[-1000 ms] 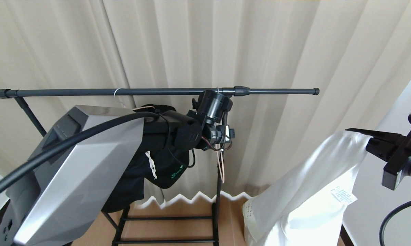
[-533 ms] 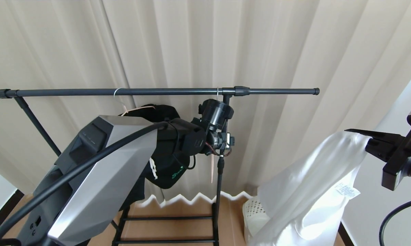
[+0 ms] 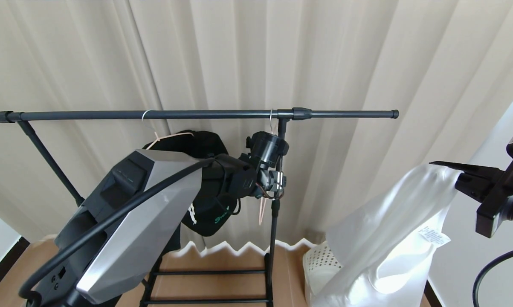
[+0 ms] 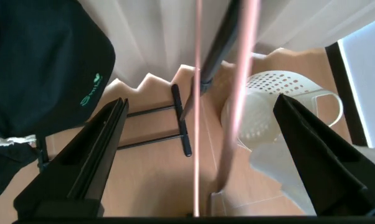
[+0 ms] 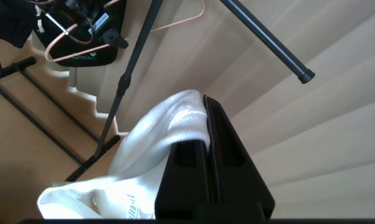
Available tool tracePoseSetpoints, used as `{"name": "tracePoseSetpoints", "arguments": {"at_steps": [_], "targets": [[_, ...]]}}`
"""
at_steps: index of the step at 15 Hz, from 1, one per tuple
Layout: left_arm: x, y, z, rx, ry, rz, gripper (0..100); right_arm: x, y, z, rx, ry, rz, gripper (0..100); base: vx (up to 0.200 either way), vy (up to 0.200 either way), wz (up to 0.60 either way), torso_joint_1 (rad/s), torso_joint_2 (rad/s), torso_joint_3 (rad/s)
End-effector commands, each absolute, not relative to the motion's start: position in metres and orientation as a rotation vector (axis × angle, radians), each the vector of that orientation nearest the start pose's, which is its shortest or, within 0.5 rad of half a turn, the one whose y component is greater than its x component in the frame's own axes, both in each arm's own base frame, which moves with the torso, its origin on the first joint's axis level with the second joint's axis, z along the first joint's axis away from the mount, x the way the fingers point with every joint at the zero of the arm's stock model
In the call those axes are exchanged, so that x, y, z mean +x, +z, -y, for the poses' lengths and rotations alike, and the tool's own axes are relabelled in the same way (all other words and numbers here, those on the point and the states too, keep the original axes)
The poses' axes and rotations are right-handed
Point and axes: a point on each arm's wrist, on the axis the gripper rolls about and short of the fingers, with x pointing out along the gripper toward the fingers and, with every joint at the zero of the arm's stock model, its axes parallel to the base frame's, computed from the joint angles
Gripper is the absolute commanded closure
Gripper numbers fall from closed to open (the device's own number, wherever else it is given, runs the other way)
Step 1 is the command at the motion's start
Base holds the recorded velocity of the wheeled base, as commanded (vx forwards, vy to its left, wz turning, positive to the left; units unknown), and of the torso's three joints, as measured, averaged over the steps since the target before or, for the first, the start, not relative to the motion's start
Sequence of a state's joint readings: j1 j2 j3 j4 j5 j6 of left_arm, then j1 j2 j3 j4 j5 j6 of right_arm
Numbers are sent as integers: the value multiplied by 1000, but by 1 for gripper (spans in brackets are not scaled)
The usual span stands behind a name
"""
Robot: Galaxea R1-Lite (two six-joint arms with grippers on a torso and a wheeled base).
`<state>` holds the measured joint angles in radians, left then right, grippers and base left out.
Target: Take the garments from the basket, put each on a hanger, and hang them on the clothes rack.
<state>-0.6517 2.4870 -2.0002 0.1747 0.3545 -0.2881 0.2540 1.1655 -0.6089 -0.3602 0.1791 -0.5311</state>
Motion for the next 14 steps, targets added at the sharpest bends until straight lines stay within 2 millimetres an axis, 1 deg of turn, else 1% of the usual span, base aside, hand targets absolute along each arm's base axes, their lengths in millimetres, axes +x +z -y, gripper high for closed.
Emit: {"name": "tracePoseSetpoints", "arguments": {"at_steps": [1, 5, 7, 10, 12, 14], "targets": [[410, 106, 299, 37, -190, -612, 100, 165, 226, -47, -537, 477, -82, 100, 0, 0, 0, 0, 0, 0], [411, 114, 294, 44, -109, -575, 100, 165, 226, -47, -543, 478, -81, 100, 0, 0, 0, 0, 0, 0], [409, 122, 293, 36, -109, -560, 100, 165, 226, -47, -543, 478, -81, 100, 0, 0, 0, 0, 0, 0], [404, 144, 289, 20, -90, -518, 100, 165, 226, -47, -543, 478, -82, 100, 0, 0, 0, 0, 0, 0], [401, 152, 286, 22, -67, -504, 100, 165, 226, -47, -543, 478, -84, 100, 0, 0, 0, 0, 0, 0], [396, 157, 282, 34, -57, -508, 100, 165, 226, -47, -543, 478, -84, 100, 0, 0, 0, 0, 0, 0]]}}
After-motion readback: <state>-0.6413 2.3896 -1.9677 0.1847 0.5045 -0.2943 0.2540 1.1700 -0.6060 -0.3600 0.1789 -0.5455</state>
